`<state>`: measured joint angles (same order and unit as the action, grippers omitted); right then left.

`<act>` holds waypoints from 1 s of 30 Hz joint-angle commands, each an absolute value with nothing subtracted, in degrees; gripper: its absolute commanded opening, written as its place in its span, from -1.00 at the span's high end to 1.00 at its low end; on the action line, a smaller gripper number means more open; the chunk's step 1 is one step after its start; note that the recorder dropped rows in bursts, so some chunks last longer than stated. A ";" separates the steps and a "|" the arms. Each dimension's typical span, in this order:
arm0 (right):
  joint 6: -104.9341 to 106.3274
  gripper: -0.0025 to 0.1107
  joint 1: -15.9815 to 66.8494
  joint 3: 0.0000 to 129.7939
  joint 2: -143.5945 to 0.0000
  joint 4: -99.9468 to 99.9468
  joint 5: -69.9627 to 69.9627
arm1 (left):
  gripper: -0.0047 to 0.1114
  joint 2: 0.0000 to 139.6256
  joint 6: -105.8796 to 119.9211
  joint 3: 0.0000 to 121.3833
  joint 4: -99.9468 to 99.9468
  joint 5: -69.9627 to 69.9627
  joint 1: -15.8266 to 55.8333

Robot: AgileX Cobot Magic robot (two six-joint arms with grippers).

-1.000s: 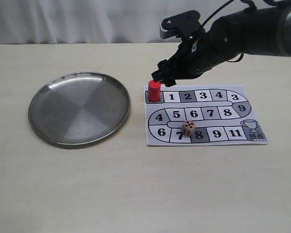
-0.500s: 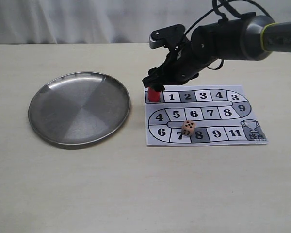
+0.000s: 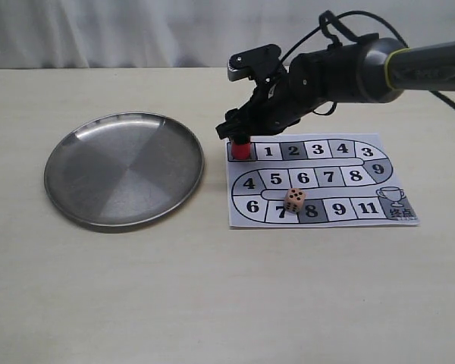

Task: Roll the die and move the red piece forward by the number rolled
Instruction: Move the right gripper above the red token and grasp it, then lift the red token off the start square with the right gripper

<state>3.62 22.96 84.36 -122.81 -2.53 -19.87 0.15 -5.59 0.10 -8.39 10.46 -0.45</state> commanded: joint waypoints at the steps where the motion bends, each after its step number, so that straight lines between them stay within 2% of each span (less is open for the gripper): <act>1: 4.08 -0.32 22.81 87.49 -125.62 -2.76 -18.93 | 0.92 0.00 -5.64 0.00 -8.28 9.93 0.03; 6: 4.79 -0.25 22.81 89.22 -128.70 -2.76 -17.13 | 0.92 0.00 -5.64 0.00 -8.28 9.93 0.03; 14: 5.24 0.56 22.81 89.22 -129.78 -2.76 -16.52 | 0.92 0.00 -5.64 0.00 -8.28 9.93 0.03; 19: 5.18 0.88 22.81 89.22 -129.78 -2.76 -16.64 | 0.92 0.00 -5.64 0.00 -8.28 9.93 0.03; 30: 5.18 0.88 21.43 89.22 -118.62 -1.42 -19.43 | 0.92 0.00 -5.64 0.00 -8.28 9.93 0.03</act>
<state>4.95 22.64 88.81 -122.65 -2.10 -18.88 0.15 -5.59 0.10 -8.39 10.46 -0.45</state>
